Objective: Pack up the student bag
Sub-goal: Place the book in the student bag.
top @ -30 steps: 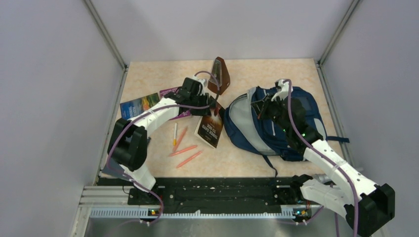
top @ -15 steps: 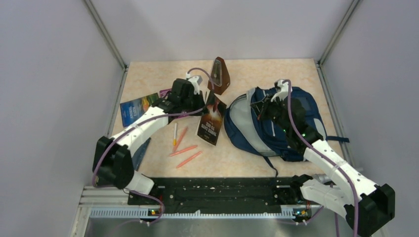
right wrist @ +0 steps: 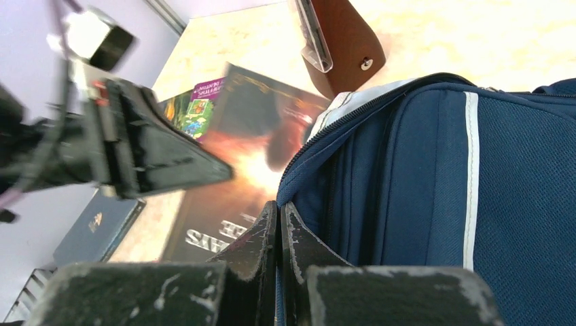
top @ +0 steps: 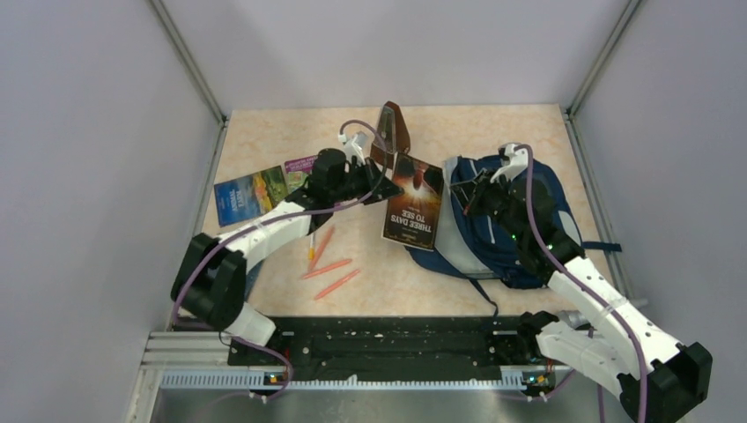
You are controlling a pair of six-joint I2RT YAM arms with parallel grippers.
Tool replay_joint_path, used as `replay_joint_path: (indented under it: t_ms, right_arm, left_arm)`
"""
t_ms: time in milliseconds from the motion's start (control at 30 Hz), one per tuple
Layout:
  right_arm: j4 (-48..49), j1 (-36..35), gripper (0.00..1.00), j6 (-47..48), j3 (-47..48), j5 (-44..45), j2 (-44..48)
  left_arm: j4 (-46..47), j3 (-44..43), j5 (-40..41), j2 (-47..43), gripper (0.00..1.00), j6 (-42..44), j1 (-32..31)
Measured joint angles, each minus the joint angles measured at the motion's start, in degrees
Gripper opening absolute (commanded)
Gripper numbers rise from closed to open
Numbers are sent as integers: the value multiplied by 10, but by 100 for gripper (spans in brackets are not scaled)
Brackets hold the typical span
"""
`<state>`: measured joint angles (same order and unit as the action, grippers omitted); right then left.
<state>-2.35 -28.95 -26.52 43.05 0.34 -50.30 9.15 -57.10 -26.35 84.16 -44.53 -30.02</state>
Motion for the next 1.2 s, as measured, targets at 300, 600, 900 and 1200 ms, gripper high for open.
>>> replay_joint_path:
  t_ms: [300, 600, 900, 1200]
  right_arm:
    - [0, 0, 0, -15, 0, 1, 0]
    - [0, 0, 0, -19, 0, 2, -1]
    - [2, 0, 0, -23, 0, 9, -1]
    - [2, 0, 0, -27, 0, 17, 0]
  left_arm:
    - [137, 33, -3, 171, 0, -112, -35]
    - [307, 50, 31, 248, 0, -223, -54]
    - [398, 45, 73, 268, 0, -285, -72]
    - [404, 40, 124, 300, 0, -313, -105]
